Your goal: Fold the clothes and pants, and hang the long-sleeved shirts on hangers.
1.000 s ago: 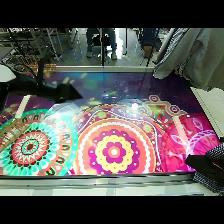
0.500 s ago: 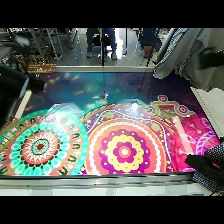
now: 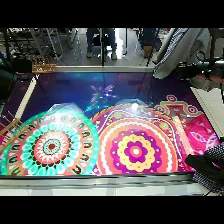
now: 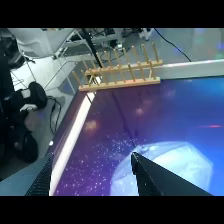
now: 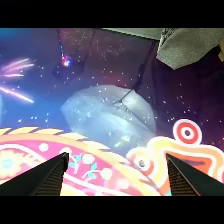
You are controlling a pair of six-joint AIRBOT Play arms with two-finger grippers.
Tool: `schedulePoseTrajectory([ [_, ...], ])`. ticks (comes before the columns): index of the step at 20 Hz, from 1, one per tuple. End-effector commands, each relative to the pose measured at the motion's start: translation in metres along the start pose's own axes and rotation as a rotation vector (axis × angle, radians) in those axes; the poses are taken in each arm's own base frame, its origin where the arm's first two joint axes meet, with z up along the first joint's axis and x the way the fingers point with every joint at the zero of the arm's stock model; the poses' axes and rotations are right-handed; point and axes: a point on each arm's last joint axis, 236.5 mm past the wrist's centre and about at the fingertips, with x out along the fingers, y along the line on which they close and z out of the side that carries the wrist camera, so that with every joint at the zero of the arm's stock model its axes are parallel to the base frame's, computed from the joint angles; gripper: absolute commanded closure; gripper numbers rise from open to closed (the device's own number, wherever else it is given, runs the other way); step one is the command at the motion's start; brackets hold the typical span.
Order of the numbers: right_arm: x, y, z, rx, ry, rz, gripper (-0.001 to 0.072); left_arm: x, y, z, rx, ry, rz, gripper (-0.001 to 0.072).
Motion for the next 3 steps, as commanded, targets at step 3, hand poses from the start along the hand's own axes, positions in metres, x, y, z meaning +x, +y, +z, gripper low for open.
schedulePoseTrajectory([
  [3, 0.0006, 0.0018, -0.0007, -0.002, 0.003, 0.004, 0.0013, 0.0024, -0.0018, -0.0003, 0.002, -0.001, 0.005, 0.0220],
])
